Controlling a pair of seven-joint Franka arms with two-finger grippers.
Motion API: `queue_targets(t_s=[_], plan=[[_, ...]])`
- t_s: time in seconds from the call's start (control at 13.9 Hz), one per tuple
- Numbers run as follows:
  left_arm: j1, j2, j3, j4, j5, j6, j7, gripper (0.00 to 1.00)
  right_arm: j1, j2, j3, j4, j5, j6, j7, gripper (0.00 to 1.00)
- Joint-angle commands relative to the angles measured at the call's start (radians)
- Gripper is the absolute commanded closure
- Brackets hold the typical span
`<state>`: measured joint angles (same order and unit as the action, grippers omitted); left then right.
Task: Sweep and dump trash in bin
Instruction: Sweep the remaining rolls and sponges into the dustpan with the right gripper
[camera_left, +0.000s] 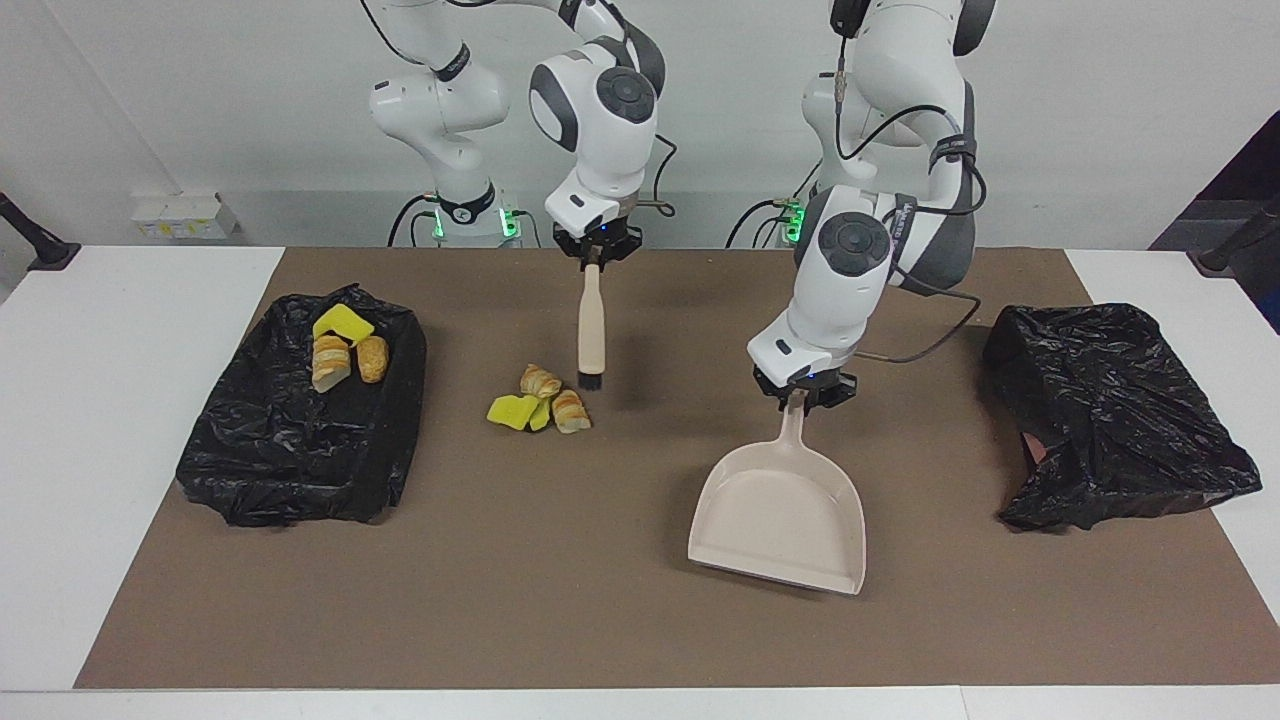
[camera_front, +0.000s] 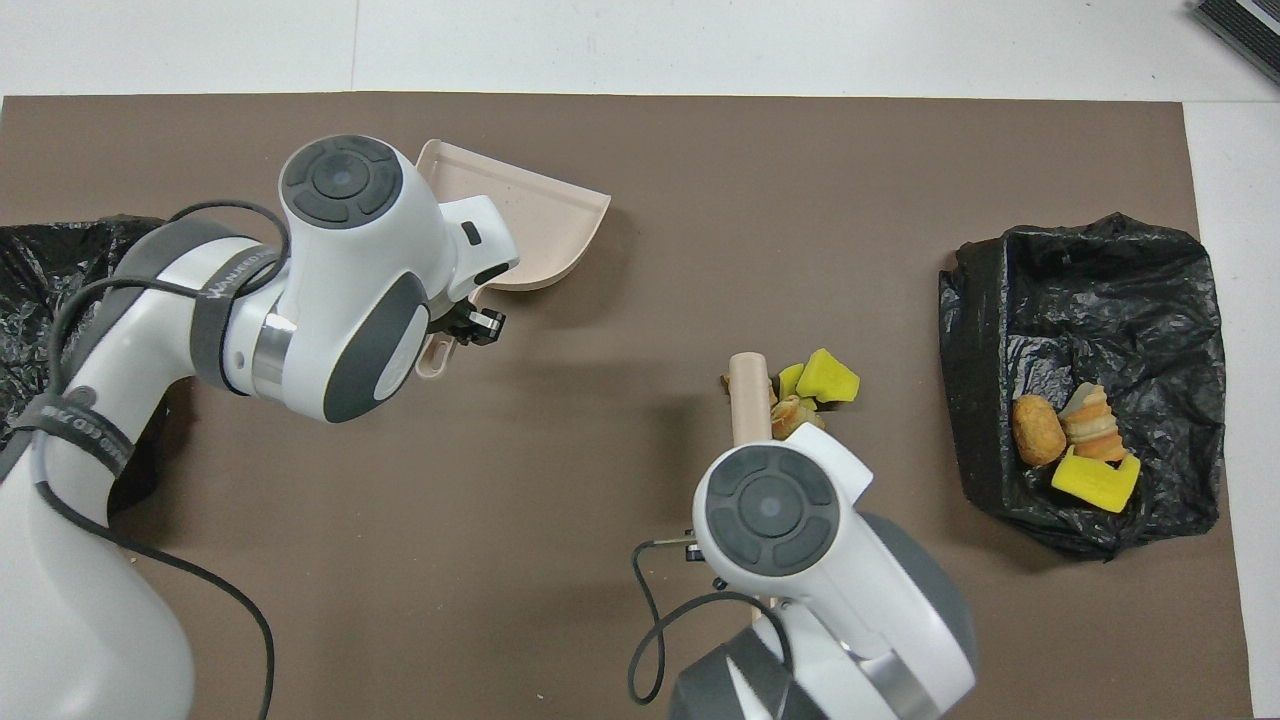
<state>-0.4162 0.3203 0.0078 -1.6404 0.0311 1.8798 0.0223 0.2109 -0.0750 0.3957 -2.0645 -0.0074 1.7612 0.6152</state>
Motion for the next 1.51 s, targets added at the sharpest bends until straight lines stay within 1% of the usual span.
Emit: queue_targets(t_s=[0.0,0.07,0.22,0.29,0.36,0.43,0.5,0.65,0.72,0.86,1.01,1.15,1.22,1.37,1.44], plan=[[0.048,-0.056,-0.003,0.001,0.027,-0.099,0.238,1.0,-0.036,-0.017,-0.017,-0.038,-0.069,0.014,-0.044,1.0],[0.065,-0.069,-0.005,-0.001,0.038,-0.12,0.334,1.0,-0.038,-0.011,-0.058,-0.042,-0.103,0.012,-0.101,1.0],[0.082,-0.07,-0.003,-0.002,0.078,-0.128,0.534,1.0,-0.042,-0.014,-0.15,-0.089,-0.152,0.041,-0.224,1.0],[0.083,-0.078,-0.005,-0.012,0.099,-0.131,0.607,1.0,-0.045,-0.014,-0.179,-0.098,-0.164,0.053,-0.242,1.0],[0.085,-0.082,-0.005,-0.019,0.116,-0.131,0.702,1.0,-0.045,-0.009,-0.196,-0.108,-0.171,0.055,-0.247,1.0],[0.085,-0.084,-0.005,-0.021,0.139,-0.131,0.803,1.0,-0.045,-0.006,-0.202,-0.138,-0.186,0.079,-0.249,1.0],[0.082,-0.086,-0.005,-0.028,0.157,-0.13,0.864,1.0,-0.051,0.0,-0.207,-0.166,-0.198,0.124,-0.252,1.0],[0.07,-0.098,-0.006,-0.055,0.168,-0.107,0.954,1.0,-0.054,0.033,-0.209,-0.183,-0.2,0.15,-0.249,1.0],[0.056,-0.119,-0.009,-0.099,0.168,-0.088,0.981,1.0,-0.056,0.04,-0.209,-0.183,-0.2,0.153,-0.262,1.0],[0.039,-0.161,-0.012,-0.195,0.17,-0.016,0.981,1.0,-0.045,0.063,-0.206,-0.198,-0.181,0.168,-0.227,1.0],[-0.015,-0.167,-0.014,-0.254,0.182,0.019,0.981,1.0,-0.044,0.08,-0.204,-0.206,-0.163,0.201,-0.219,1.0],[-0.062,-0.176,-0.016,-0.318,0.181,0.09,0.967,1.0,-0.031,0.098,-0.202,-0.21,-0.097,0.219,-0.204,1.0],[-0.078,-0.187,-0.015,-0.35,0.181,0.122,0.956,1.0,-0.022,0.113,-0.201,-0.213,-0.088,0.253,-0.186,1.0],[-0.102,-0.211,-0.017,-0.392,0.181,0.147,0.886,1.0,-0.002,0.153,-0.18,-0.212,-0.063,0.309,-0.126,1.0],[-0.113,-0.224,-0.017,-0.407,0.181,0.145,0.824,1.0,-0.002,0.159,-0.161,-0.212,-0.039,0.336,-0.121,1.0]])
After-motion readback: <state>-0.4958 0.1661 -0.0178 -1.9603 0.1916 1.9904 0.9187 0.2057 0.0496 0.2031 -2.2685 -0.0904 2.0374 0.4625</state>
